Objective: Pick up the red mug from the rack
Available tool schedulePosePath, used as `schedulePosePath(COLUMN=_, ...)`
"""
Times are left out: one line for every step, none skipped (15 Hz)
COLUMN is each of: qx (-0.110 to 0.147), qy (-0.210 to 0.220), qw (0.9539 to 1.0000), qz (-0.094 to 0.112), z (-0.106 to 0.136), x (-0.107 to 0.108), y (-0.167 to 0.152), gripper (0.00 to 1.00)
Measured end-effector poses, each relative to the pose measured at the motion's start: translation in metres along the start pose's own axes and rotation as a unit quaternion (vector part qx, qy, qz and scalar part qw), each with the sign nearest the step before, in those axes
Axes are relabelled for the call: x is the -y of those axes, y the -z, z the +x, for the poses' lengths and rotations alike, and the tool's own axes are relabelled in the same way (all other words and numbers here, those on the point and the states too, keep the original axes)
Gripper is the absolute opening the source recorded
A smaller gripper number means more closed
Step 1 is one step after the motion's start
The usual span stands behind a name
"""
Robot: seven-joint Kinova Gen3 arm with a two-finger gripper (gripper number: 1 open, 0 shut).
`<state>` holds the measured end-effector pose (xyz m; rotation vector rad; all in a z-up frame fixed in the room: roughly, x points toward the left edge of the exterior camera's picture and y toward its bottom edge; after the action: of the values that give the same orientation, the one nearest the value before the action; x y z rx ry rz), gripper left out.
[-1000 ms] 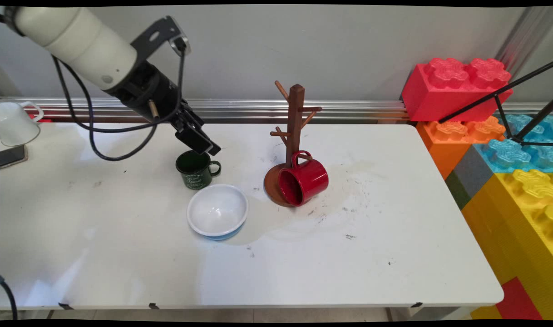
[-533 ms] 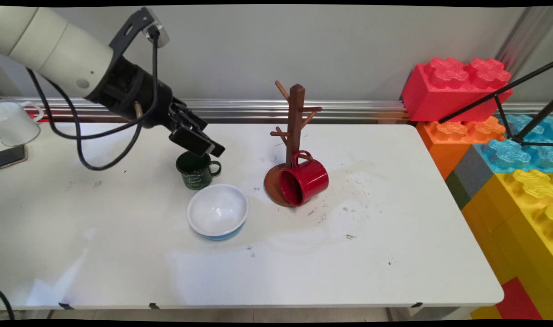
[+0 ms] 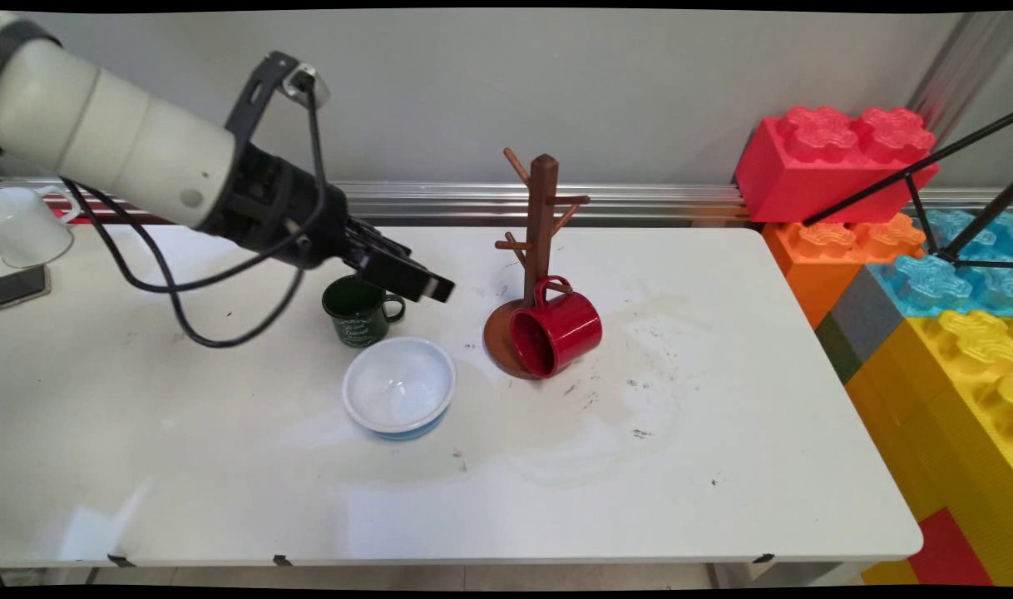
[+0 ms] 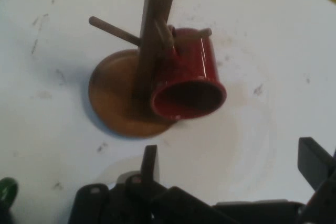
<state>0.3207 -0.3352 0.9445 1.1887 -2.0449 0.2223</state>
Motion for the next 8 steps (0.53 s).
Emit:
schedulePosePath(qx=-0.005, qy=0.012, qw=0.9999, qz=0.000, z=-0.002, x=-0.003, y=-0.006, gripper=1.00)
schedulePosePath(qx=-0.009, qy=0.019, qw=0.9998, qz=0.000, z=-0.004, x=-0.006, y=-0.010, gripper=1.00)
schedulePosePath(qx=-0.013, qy=0.029, qw=0.9995, qz=0.001, z=-0.006, x=-0.009, y=-0.016, gripper=1.00)
schedulePosePath(qx=-0.016, qy=0.037, qw=0.9992, qz=0.002, z=-0.008, x=-0.010, y=-0.020, gripper=1.00)
schedulePosePath(qx=-0.020, qy=0.047, qw=0.9987, qz=0.003, z=-0.010, x=-0.013, y=-0.027, gripper=1.00)
schedulePosePath(qx=-0.024, qy=0.059, qw=0.9980, qz=0.005, z=-0.013, x=-0.015, y=-0.033, gripper=1.00)
schedulePosePath(qx=-0.029, qy=0.072, qw=0.9969, qz=0.008, z=-0.015, x=-0.018, y=-0.042, gripper=1.00)
schedulePosePath(qx=-0.032, qy=0.081, qw=0.9961, qz=0.010, z=-0.017, x=-0.020, y=-0.048, gripper=1.00)
